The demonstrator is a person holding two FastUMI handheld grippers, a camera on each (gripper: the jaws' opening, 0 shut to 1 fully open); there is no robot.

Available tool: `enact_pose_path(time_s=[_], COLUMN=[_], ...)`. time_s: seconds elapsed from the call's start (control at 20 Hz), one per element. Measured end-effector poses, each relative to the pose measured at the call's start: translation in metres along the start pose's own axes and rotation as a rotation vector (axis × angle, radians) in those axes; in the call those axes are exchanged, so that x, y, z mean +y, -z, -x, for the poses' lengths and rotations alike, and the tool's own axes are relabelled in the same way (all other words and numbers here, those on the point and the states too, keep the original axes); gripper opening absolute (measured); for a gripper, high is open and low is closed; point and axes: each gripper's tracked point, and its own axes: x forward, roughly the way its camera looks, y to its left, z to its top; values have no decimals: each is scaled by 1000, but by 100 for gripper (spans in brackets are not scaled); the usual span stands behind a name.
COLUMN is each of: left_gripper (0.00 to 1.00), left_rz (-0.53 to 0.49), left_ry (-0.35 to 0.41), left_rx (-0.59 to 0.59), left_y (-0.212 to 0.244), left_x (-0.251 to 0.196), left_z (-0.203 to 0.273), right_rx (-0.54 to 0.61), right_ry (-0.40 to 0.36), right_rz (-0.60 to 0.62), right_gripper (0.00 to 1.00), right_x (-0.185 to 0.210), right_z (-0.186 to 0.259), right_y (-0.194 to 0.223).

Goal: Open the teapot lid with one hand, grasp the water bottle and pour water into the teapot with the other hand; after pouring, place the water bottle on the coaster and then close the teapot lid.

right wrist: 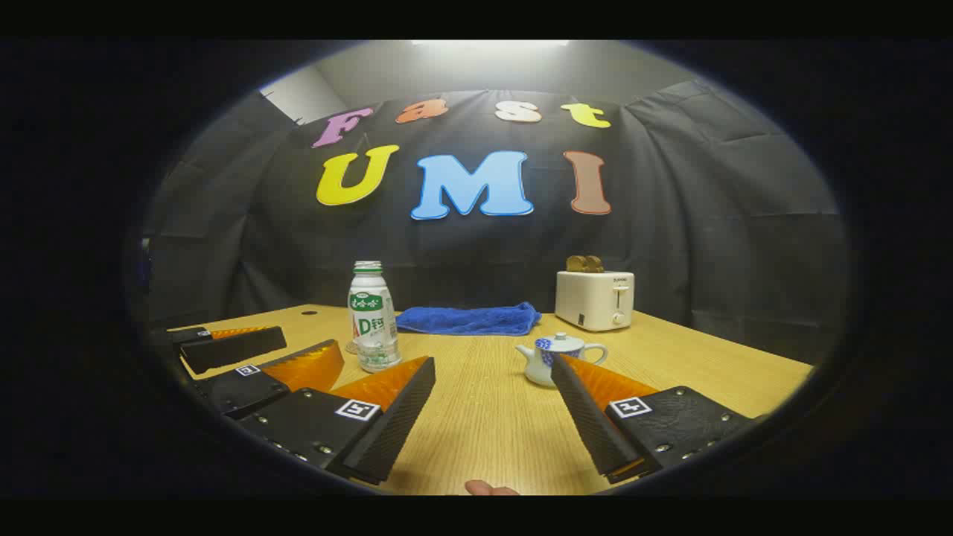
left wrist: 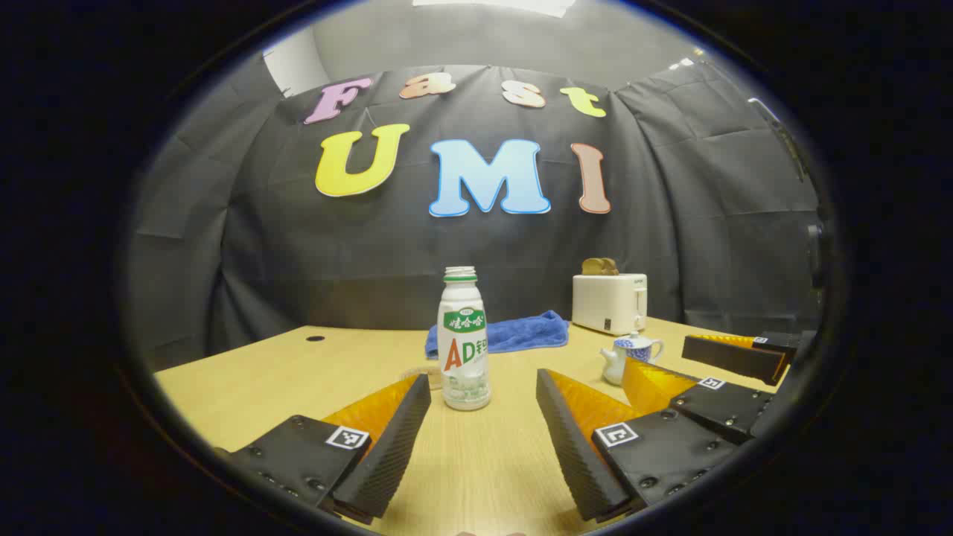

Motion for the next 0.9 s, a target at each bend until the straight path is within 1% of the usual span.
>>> enact_pose_path(time_s=[0.05,0.1,0.9], left_gripper=[95,99,99], left_rz=[0,0,-1], left_ry=[-9,-12,-13], left_rx=[1,0,-2], left_y=[0,0,-1], left_x=[1,2,1], left_z=[-1,-1,-2], right_rx=[0,-1,-2], right_ry=[0,-2,-11], right_rz=[0,-1,0], right_gripper=[96,96,96], right_x=[0,0,1], right_z=[0,1,0], right_y=[-1,0,-1])
